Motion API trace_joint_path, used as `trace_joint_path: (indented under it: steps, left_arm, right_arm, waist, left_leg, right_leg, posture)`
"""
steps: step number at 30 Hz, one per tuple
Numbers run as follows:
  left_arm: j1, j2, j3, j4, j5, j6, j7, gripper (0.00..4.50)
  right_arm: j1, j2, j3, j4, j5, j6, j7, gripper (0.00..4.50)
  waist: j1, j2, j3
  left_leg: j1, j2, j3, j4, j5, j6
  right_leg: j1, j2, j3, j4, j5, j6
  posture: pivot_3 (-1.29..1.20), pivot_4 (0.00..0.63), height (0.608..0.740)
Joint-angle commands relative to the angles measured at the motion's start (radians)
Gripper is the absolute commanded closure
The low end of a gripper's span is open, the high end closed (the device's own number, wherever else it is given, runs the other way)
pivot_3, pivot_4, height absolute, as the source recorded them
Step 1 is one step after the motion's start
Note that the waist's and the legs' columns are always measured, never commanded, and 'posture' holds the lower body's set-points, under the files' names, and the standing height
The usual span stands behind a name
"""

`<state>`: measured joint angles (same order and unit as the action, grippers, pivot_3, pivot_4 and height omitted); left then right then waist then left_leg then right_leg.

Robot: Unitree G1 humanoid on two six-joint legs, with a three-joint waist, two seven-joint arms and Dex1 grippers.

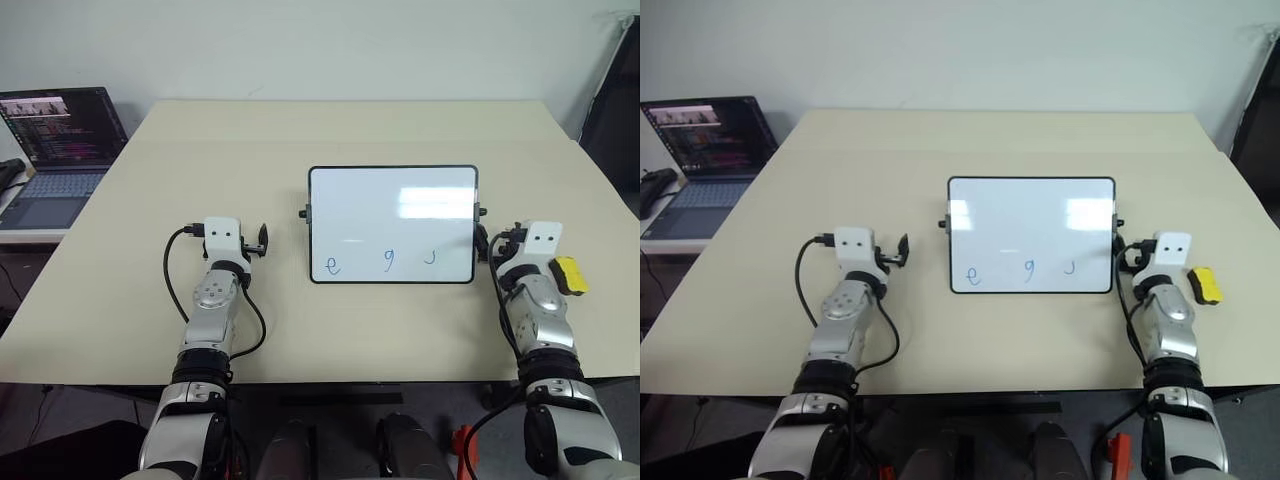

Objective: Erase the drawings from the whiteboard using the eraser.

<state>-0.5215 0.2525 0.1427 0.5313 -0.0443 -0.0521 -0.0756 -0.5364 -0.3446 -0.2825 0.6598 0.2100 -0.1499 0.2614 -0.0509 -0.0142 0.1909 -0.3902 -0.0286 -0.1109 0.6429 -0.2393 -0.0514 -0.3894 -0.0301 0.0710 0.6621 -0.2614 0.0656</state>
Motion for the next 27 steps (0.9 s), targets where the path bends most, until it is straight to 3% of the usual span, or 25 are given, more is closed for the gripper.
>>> trace_joint_path:
  steps: [1, 10, 19, 23, 26, 27]
  left_arm:
    - [-0.043, 0.022, 0.0, 0.028, 0.019, -0.04, 0.007, 0.0]
    - [-0.086, 0.037, 0.015, 0.063, -0.04, -0.067, -0.088, 0.0]
    - [-0.008, 0.08, -0.007, -0.084, -0.165, 0.061, -0.382, 0.0]
    - [0.011, 0.176, -0.028, -0.11, -0.123, 0.046, -0.466, 0.0]
    - [0.008, 0.251, 0.0, -0.141, -0.168, 0.072, -0.543, 0.0]
    - [0.016, 0.3, 0.003, -0.196, -0.216, 0.111, -0.637, 0.0]
  right_arm:
    - [-0.03, -0.002, -0.003, 0.026, 0.005, -0.049, 0.02, 0.05]
    - [-0.006, 0.002, -0.03, 0.032, 0.019, -0.092, -0.005, 0.05]
    - [0.061, -0.079, -0.045, -0.055, 0.044, -0.036, 0.053, 0.05]
    - [0.059, -0.122, -0.048, -0.063, 0.037, -0.004, 0.063, 0.05]
    - [0.059, -0.144, -0.062, -0.118, 0.057, 0.043, 0.068, 0.05]
    - [0.062, -0.164, -0.075, -0.145, 0.077, 0.067, 0.086, 0.05]
  waist:
    - [0.0, 0.0, 0.0]
    - [-0.003, 0.0, 0.0]
    - [-0.007, 0.0, 0.0]
    - [-0.009, 0.0, 0.0]
    - [-0.011, 0.0, 0.0]
    - [-0.008, 0.0, 0.0]
  left_leg:
    - [0.0, 0.0, 0.0, 0.0, 0.0, 0.0]
    - [0.0, 0.0, 0.0, 0.0, 0.0, 0.0]
    - [0.0, 0.0, 0.0, -0.001, 0.0, 0.0]
    - [0.001, 0.0, 0.001, 0.0, 0.0, 0.0]
    - [0.002, 0.002, 0.001, -0.001, 0.0, 0.0]
    - [0.002, 0.002, 0.001, -0.001, 0.0, 0.0]
  right_leg:
    - [0.0, 0.0, 0.0, 0.0, 0.0, 0.0]
    - [0.0, 0.0, 0.0, 0.0, 0.0, 0.0]
    - [0.0, 0.0, 0.0, 0.0, 0.0, 0.0]
    - [0.0, 0.002, 0.001, 0.0, 0.0, 0.0]
    - [0.0, 0.004, 0.001, 0.001, 0.0, -0.001]
    - [0.0, 0.004, 0.001, 0.001, 0.0, -0.001]
  posture:
    - [0.0, 0.15, 0.74]
    - [0.0, 0.15, 0.74]
    - [0.0, 0.15, 0.74]
    - [0.0, 0.15, 0.74]
    - [0.0, 0.15, 0.74]
    - [0.0, 0.15, 0.74]
